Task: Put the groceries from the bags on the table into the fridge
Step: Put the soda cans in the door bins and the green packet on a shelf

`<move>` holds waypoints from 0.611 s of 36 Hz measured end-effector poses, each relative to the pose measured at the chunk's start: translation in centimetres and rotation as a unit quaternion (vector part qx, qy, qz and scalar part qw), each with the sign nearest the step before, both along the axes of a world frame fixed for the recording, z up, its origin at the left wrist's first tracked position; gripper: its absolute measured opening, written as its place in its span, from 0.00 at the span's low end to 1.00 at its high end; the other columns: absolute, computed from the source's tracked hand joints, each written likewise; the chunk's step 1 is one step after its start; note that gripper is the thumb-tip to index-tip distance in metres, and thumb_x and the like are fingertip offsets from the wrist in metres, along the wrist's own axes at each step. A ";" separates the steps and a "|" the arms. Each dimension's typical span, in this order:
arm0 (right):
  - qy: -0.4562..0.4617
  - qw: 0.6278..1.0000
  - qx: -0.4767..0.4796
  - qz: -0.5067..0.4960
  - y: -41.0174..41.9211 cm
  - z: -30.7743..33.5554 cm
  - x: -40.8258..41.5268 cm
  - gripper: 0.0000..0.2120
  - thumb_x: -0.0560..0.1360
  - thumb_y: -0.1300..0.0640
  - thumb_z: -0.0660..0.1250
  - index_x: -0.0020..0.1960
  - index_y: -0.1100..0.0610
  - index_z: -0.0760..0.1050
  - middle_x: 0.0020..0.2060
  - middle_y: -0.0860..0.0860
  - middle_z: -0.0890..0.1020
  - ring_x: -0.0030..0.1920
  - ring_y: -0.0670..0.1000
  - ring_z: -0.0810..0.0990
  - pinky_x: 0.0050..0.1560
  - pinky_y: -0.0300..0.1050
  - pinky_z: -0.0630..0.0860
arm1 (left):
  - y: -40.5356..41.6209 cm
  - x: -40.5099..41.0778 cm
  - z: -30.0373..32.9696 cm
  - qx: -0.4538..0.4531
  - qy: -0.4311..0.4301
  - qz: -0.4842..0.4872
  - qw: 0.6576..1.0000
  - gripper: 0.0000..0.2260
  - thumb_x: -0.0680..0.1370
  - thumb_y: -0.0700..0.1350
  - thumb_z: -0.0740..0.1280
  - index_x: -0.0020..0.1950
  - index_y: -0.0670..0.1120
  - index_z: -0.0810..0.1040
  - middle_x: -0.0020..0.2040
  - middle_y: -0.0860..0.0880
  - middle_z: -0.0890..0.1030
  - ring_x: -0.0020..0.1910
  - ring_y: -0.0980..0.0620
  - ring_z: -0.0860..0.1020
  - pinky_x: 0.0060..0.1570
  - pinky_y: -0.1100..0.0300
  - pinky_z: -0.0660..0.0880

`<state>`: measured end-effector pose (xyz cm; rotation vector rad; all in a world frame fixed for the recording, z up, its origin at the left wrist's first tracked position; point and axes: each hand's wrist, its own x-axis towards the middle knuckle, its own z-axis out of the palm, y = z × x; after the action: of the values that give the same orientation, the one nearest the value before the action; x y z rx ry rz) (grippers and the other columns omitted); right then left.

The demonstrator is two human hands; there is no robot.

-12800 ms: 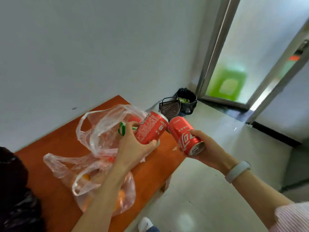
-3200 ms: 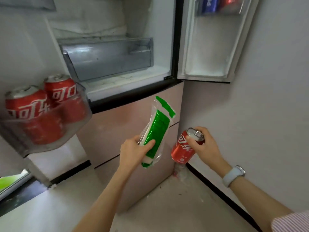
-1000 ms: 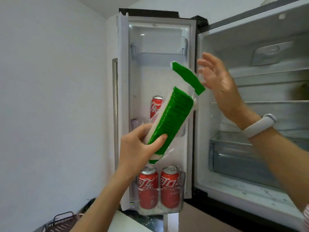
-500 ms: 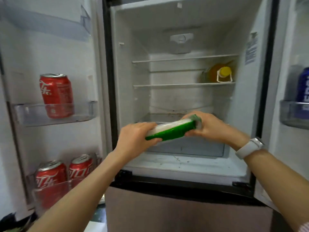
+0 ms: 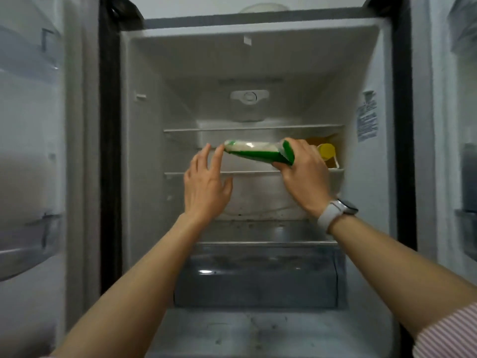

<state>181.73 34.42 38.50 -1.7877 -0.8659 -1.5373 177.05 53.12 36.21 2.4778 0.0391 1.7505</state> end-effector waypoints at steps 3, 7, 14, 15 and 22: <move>-0.018 0.997 -0.032 -0.073 2.4 1.9 3.2 0.16 0.73 0.56 0.68 0.59 0.57 0.73 0.52 0.55 0.79 0.50 0.59 0.74 0.47 0.52 0.71 | 2.9 3.4 0.2 0.001 0.053 0.030 0.998 0.26 0.79 0.48 0.59 0.76 0.51 0.54 0.76 0.45 0.54 0.75 0.45 0.52 0.70 0.45 0.56; 0.008 0.977 -0.129 -0.170 5.8 3.9 7.3 0.17 0.75 0.57 0.64 0.63 0.53 0.70 0.57 0.53 0.77 0.55 0.57 0.72 0.51 0.51 0.68 | 6.4 7.3 0.6 -0.009 0.109 0.055 0.992 0.24 0.81 0.52 0.54 0.76 0.52 0.53 0.77 0.47 0.52 0.76 0.47 0.48 0.72 0.42 0.50; 0.082 0.967 -0.175 -0.166 8.8 4.8 12.3 0.19 0.75 0.53 0.63 0.66 0.50 0.69 0.58 0.52 0.76 0.56 0.56 0.71 0.51 0.48 0.66 | 10.0 12.4 1.2 0.026 0.132 0.090 0.987 0.21 0.82 0.55 0.44 0.72 0.55 0.64 0.75 0.48 0.61 0.75 0.45 0.54 0.69 0.39 0.49; 0.101 0.967 -0.182 -0.149 8.9 4.9 12.7 0.17 0.76 0.51 0.63 0.64 0.51 0.71 0.57 0.52 0.76 0.54 0.55 0.72 0.49 0.48 0.66 | 10.1 12.7 1.1 0.029 0.104 0.087 0.990 0.22 0.80 0.55 0.45 0.67 0.54 0.72 0.71 0.47 0.69 0.72 0.43 0.63 0.67 0.39 0.54; 0.174 0.939 -0.270 -0.121 8.8 3.8 13.3 0.28 0.76 0.40 0.57 0.72 0.52 0.59 0.60 0.54 0.75 0.54 0.54 0.76 0.48 0.48 0.73 | 9.8 14.3 0.6 -0.003 -0.045 0.084 0.995 0.18 0.75 0.52 0.56 0.33 0.48 0.81 0.35 0.49 0.83 0.36 0.44 0.79 0.50 0.50 0.64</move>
<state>195.07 43.24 42.32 -2.5507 -0.9754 -1.1211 191.31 62.97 36.79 2.4528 0.2538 1.9204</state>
